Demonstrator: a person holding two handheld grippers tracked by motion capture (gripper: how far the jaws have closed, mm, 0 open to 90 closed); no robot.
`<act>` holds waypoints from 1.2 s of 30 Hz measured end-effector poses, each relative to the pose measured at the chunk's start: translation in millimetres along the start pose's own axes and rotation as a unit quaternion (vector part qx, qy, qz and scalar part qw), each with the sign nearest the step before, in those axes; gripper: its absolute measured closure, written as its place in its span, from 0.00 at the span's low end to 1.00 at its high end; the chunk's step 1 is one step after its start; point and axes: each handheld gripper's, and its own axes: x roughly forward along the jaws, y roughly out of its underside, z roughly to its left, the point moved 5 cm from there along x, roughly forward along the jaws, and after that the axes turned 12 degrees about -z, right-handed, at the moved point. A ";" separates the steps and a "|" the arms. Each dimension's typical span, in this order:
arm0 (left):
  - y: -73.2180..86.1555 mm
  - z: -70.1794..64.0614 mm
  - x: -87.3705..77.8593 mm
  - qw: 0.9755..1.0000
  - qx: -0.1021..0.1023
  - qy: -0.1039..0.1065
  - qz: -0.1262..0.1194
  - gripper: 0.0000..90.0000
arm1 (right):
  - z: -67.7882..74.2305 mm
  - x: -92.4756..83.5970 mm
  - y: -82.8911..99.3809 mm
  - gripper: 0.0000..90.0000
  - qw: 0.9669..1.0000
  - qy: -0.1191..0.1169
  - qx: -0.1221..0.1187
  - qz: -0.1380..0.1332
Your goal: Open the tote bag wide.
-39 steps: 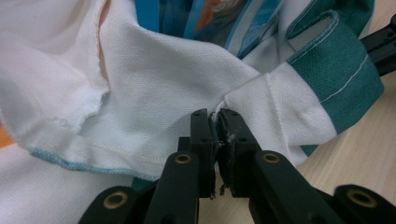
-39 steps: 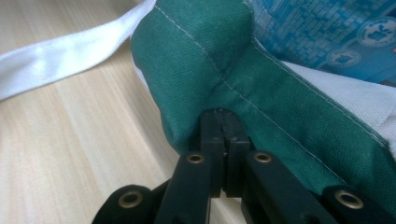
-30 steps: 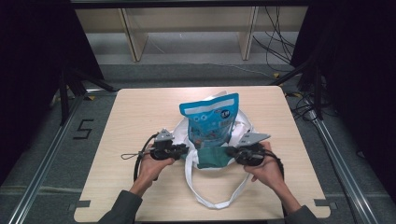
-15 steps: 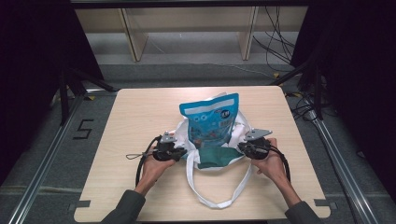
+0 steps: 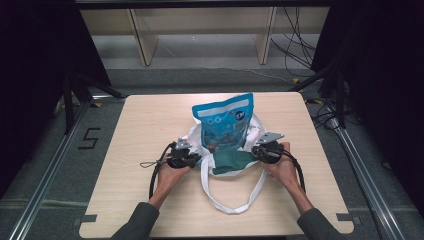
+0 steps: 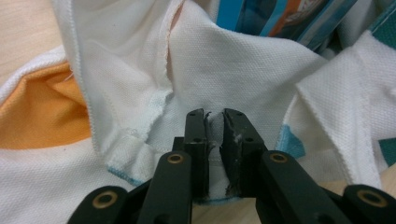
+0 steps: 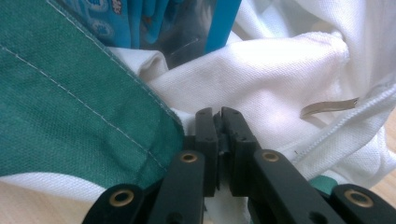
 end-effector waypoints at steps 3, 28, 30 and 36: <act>-2.5 1.1 -2.5 1.000 -0.012 0.001 -0.009 0.82 | -1.6 -1.3 -0.2 0.90 1.000 -0.001 0.015 -0.017; -21.3 -29.7 -72.9 0.997 -0.029 0.046 -0.046 0.40 | -5.0 -67.1 -11.6 0.55 0.994 0.001 0.074 -0.080; -20.9 -31.7 -78.0 0.997 -0.030 0.049 -0.048 0.39 | -3.6 -69.2 -10.5 0.54 0.994 -0.002 0.075 -0.082; -17.9 -37.0 -86.2 0.997 -0.019 0.048 -0.052 0.36 | 3.1 -77.3 -7.8 0.51 0.995 -0.006 0.066 -0.081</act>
